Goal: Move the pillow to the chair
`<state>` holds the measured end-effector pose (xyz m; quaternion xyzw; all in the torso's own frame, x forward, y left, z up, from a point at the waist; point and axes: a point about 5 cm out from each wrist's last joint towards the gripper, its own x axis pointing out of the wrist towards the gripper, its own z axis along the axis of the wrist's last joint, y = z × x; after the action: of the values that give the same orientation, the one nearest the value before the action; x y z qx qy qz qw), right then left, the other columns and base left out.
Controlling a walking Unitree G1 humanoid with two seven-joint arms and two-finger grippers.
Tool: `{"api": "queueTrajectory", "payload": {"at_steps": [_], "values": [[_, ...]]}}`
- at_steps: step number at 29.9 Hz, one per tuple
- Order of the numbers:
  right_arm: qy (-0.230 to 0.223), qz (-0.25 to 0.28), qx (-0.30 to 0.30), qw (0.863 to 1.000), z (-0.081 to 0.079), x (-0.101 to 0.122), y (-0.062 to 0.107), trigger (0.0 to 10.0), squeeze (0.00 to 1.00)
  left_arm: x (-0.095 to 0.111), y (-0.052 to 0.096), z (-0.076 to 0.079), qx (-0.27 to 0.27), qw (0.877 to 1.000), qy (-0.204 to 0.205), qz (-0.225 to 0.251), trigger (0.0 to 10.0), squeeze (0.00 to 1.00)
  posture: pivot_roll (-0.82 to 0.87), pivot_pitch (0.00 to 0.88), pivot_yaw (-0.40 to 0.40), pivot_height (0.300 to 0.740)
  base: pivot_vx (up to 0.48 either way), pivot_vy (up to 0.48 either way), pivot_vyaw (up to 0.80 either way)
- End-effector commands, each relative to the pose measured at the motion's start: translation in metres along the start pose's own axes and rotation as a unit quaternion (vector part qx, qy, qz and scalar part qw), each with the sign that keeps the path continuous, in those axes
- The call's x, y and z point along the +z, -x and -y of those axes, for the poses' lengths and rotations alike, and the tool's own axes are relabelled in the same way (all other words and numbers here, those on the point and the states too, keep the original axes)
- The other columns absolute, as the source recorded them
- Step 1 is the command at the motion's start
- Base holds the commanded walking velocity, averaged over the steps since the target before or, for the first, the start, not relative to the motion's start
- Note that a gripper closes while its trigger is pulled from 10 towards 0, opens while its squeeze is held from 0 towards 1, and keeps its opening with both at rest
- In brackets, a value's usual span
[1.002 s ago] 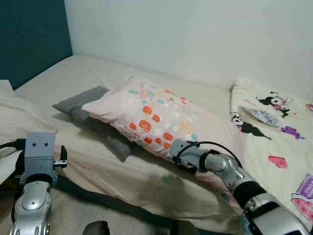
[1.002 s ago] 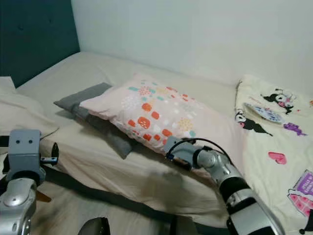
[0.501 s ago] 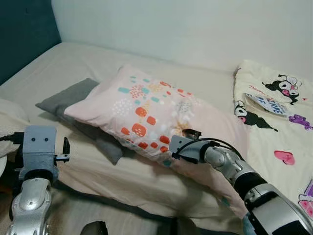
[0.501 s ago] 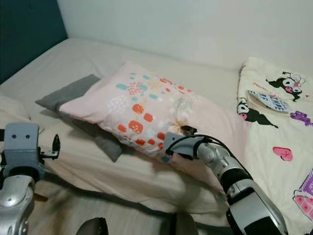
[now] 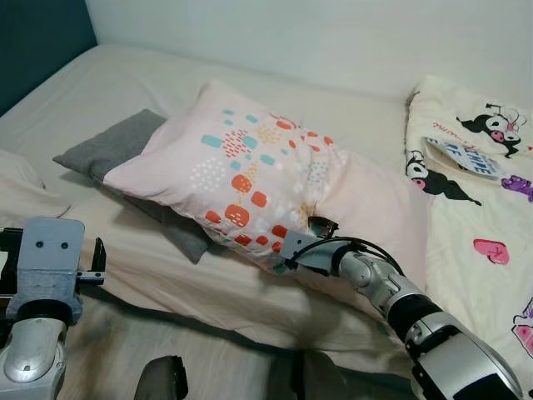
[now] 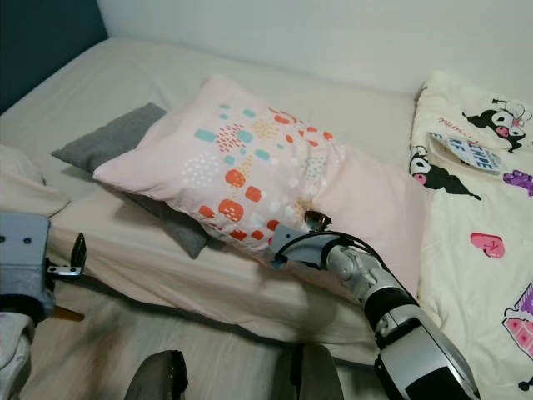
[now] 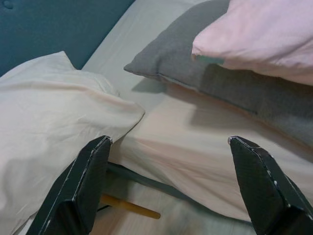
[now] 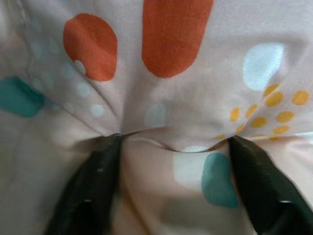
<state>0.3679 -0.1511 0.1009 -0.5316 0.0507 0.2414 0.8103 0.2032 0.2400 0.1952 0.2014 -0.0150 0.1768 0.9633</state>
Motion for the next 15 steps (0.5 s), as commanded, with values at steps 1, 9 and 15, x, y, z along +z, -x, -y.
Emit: {"api": "queueTrajectory", "payload": {"at_steps": [1, 9, 15], "values": [[-0.025, -0.048, 0.002, 0.999, -0.004, -0.024, 0.008, 0.0, 0.00, 0.000, 0.004, -0.005, -0.002, 1.000, -0.012, -0.008, 10.0, 0.00, 0.09, 0.250, -0.111, 0.580, 0.000, 0.000, 0.00], [-0.052, -0.046, -0.021, 0.997, 0.008, -0.026, 0.010, 0.0, 0.00, 0.002, 0.005, -0.006, -0.007, 1.000, -0.019, -0.009, 10.0, 0.00, 0.08, 0.261, -0.107, 0.580, 0.000, 0.000, 0.00], [-0.061, -0.048, -0.033, 0.996, 0.017, -0.029, 0.012, 0.0, 0.00, 0.003, 0.003, -0.005, -0.010, 1.000, -0.022, -0.009, 10.0, 0.00, 0.07, 0.251, -0.107, 0.580, 0.000, 0.000, 0.00]]}}
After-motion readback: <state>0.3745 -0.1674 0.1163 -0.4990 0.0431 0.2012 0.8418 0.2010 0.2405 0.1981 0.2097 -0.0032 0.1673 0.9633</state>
